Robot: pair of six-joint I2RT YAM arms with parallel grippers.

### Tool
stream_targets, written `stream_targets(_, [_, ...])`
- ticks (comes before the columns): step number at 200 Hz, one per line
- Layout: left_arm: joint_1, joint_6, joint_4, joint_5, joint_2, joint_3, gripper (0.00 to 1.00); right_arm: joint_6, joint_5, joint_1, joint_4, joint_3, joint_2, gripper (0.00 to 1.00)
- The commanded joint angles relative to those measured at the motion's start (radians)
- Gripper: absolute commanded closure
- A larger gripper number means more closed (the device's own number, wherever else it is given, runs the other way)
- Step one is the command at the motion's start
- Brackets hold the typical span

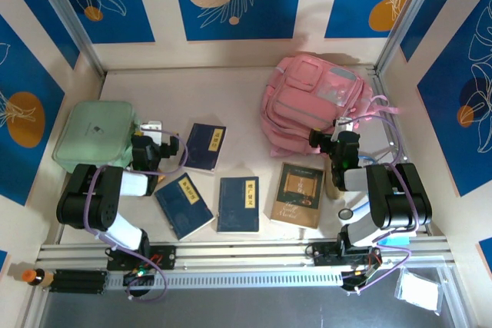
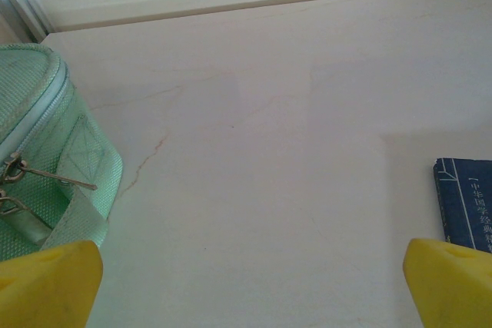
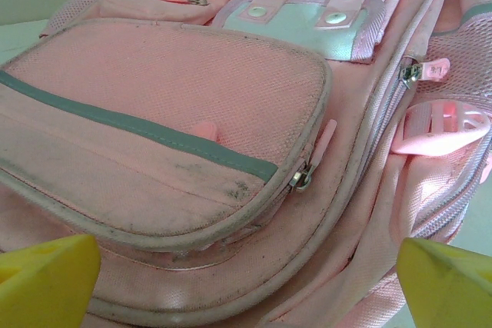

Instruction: Pack the student bag

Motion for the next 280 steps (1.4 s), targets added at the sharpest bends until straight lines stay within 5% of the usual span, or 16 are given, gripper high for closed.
stream_targets(1, [0.008,-0.001,0.025,0.006,0.007,-0.006,0.0,-0.017,0.008,0.002,0.014,0.021,0.009,0.01])
stream_targets(99, [0.008,0.001,0.066,-0.004,0.002,-0.025,0.0,-0.019,0.018,0.006,0.029,0.014,0.003,0.01])
stream_targets(124, [0.007,-0.015,0.025,-0.044,-0.104,-0.058,0.0,-0.059,0.014,0.032,0.028,-0.001,-0.046,0.01])
stream_targets(166, [0.008,-0.088,-0.379,-0.084,-0.342,0.08,0.0,-0.014,0.12,0.064,-0.367,0.163,-0.209,0.01])
stream_targets(208, [-0.007,-0.352,-0.814,0.062,-0.348,0.352,0.0,0.266,0.074,0.06,-0.8,0.359,-0.247,0.01])
stream_targets(253, [-0.135,-0.65,-0.827,0.323,-0.197,0.477,0.02,0.469,-0.138,0.016,-1.091,0.516,-0.142,0.01])
stream_targets(280, [-0.293,-0.768,-0.806,0.317,-0.071,0.549,0.02,0.531,-0.302,-0.047,-1.091,0.534,-0.062,0.01])
